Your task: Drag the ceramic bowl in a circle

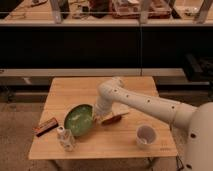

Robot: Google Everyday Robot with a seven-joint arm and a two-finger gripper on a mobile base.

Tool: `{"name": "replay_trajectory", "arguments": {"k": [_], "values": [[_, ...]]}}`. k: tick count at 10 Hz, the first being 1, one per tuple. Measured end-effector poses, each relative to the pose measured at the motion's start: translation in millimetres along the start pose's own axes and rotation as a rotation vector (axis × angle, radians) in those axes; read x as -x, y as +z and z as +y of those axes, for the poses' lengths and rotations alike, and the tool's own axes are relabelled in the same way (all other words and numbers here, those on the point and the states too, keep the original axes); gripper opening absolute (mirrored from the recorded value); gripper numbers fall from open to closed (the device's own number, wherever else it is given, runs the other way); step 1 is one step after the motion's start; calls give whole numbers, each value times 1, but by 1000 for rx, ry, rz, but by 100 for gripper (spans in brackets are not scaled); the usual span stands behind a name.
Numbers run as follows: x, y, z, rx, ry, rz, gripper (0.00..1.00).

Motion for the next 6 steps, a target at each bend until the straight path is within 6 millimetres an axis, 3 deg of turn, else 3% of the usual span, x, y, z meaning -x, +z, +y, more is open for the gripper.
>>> {"name": "replay_trajectory", "arguments": {"k": [2, 4, 6], "values": [[-16, 11, -30, -28, -24, -7, 0], [-72, 21, -51, -59, 1, 11, 0], [-123, 10, -47, -72, 50, 44, 0]]}}
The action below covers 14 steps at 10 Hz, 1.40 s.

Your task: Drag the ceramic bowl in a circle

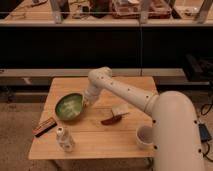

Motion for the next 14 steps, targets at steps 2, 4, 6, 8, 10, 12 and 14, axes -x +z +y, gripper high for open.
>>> {"name": "replay_trajectory", "arguments": {"k": [2, 4, 6, 8, 10, 12, 14], "values": [[-43, -12, 21, 4, 77, 29, 0], [-73, -18, 66, 47, 170, 40, 0], [-82, -20, 112, 88, 254, 36, 0], [-79, -30, 151, 130, 290, 46, 0], [-65, -45, 178, 172, 276, 76, 0], [-27, -64, 188, 223, 194, 103, 0], [15, -71, 167, 259, 75, 123, 0]]}}
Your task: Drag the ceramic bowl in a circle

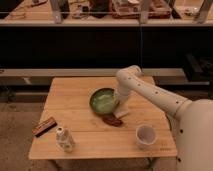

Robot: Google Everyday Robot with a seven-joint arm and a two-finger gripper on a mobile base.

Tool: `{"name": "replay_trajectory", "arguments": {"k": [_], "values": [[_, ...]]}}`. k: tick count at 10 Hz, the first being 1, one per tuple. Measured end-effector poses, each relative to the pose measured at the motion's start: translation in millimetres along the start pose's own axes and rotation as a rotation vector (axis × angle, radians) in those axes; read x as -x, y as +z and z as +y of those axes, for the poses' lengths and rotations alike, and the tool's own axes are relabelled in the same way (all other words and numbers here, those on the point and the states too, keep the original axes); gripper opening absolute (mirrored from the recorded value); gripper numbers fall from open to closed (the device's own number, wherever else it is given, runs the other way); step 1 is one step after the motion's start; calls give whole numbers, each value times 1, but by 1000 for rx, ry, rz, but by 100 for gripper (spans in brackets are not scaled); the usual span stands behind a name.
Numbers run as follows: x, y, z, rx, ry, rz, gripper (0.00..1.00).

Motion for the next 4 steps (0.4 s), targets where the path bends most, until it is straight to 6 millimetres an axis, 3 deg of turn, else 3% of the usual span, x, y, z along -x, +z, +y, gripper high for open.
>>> {"name": "replay_trajectory", "arguments": {"k": [3, 4], "values": [[67, -2, -44, 20, -170, -18, 0], [78, -2, -52, 16, -190, -28, 0]]}}
